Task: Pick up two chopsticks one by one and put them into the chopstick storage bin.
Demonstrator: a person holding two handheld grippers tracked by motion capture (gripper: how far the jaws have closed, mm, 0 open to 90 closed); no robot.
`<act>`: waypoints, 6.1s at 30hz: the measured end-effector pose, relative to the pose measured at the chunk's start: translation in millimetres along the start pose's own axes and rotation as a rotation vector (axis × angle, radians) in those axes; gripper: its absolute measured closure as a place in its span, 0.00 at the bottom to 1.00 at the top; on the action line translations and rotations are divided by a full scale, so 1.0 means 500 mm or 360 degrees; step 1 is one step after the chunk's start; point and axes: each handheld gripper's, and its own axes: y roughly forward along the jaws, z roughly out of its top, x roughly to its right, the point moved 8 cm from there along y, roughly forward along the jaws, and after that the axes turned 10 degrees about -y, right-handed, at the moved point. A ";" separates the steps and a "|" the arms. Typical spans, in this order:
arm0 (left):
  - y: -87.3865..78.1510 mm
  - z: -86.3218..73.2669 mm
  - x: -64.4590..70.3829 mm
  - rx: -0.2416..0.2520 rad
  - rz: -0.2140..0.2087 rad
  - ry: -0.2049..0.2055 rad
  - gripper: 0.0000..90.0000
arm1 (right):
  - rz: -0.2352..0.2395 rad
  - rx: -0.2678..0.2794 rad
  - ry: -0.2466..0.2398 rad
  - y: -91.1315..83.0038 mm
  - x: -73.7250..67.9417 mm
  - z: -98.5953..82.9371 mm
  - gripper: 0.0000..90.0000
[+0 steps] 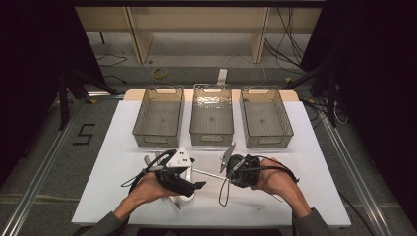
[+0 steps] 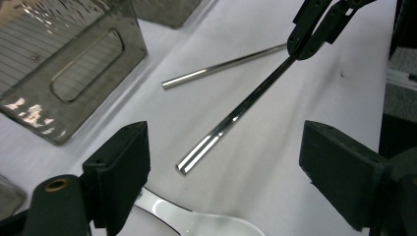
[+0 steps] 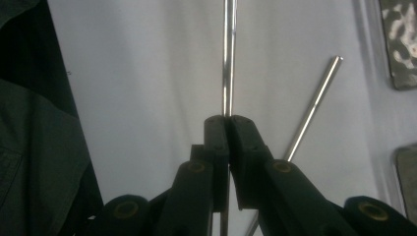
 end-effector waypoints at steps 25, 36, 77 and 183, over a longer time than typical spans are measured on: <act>0.019 -0.040 0.046 -0.0234 -0.0107 0.0326 0.67 | 0.0055 -0.0008 -0.0201 0.013 -0.041 0.040 0.96; 0.020 -0.050 0.054 -0.0289 -0.0160 0.0383 0.85 | 0.0076 0.0014 -0.0270 0.016 -0.049 0.045 0.96; -0.061 -0.016 -0.134 0.0051 0.0291 -0.0350 0.93 | -0.0184 0.0460 0.0575 -0.010 0.074 -0.070 0.37; -0.097 0.013 -0.197 0.0359 0.0306 -0.0646 0.20 | 0.0064 -0.0060 0.0655 0.106 0.069 -0.161 0.71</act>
